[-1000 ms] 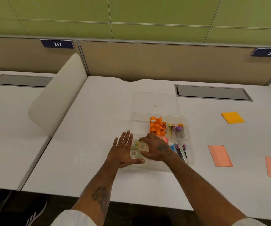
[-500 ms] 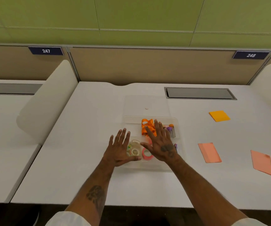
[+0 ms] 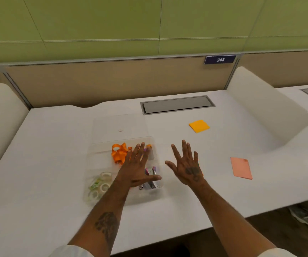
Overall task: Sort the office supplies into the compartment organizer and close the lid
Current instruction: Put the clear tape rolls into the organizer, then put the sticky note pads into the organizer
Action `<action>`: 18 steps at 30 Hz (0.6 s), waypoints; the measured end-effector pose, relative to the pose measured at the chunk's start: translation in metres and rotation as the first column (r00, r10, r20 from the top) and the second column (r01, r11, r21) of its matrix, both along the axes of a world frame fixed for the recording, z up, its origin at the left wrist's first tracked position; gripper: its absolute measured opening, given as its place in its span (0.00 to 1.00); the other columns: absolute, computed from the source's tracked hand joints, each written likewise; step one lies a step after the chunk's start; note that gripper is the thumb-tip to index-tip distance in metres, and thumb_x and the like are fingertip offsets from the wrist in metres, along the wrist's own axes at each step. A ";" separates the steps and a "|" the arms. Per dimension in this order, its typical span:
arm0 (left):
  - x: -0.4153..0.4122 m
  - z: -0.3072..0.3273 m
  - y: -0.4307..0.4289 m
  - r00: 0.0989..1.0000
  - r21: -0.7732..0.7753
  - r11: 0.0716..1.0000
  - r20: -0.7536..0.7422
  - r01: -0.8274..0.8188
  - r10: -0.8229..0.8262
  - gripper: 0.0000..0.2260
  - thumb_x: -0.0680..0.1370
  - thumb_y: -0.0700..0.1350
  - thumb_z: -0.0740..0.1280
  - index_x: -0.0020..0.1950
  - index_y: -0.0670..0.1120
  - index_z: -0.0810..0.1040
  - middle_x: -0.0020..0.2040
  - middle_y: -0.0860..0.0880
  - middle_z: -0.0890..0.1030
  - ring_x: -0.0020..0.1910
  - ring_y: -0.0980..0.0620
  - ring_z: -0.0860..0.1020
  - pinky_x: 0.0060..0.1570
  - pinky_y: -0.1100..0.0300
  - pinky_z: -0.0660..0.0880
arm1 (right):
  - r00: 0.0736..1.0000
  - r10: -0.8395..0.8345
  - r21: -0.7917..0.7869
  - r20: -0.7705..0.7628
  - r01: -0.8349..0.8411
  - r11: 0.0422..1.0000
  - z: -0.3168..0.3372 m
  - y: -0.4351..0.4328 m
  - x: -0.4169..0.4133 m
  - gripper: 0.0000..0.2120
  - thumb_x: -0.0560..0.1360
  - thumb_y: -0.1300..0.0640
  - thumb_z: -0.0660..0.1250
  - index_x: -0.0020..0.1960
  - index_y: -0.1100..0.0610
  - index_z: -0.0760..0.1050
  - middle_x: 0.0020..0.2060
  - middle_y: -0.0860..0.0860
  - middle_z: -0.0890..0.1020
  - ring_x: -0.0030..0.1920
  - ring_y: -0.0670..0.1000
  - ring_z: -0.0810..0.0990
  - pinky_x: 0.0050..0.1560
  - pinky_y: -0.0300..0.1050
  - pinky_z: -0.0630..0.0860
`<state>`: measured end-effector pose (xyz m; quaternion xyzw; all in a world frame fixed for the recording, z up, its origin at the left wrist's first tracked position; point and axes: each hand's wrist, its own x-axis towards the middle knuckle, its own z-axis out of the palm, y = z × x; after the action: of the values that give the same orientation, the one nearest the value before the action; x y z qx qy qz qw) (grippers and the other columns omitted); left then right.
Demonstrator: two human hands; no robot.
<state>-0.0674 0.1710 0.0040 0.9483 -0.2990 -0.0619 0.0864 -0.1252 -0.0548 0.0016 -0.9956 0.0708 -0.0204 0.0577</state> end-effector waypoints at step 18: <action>-0.001 -0.033 -0.187 0.963 0.145 0.983 -0.261 0.114 -0.073 0.54 0.68 0.75 0.61 0.79 0.48 0.37 0.79 0.48 0.34 0.79 0.47 0.38 0.77 0.45 0.45 | 0.892 -0.153 0.047 -0.425 0.190 0.981 -0.013 -0.231 -0.026 0.41 0.74 0.43 0.66 0.78 0.46 0.46 0.78 0.56 0.47 0.78 0.58 0.45 0.74 0.60 0.52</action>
<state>-0.0684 -0.0161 -0.0286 0.9212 -0.3241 -0.2106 0.0450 -0.1509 -0.2856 -0.0116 -0.9630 0.1700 0.1921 0.0824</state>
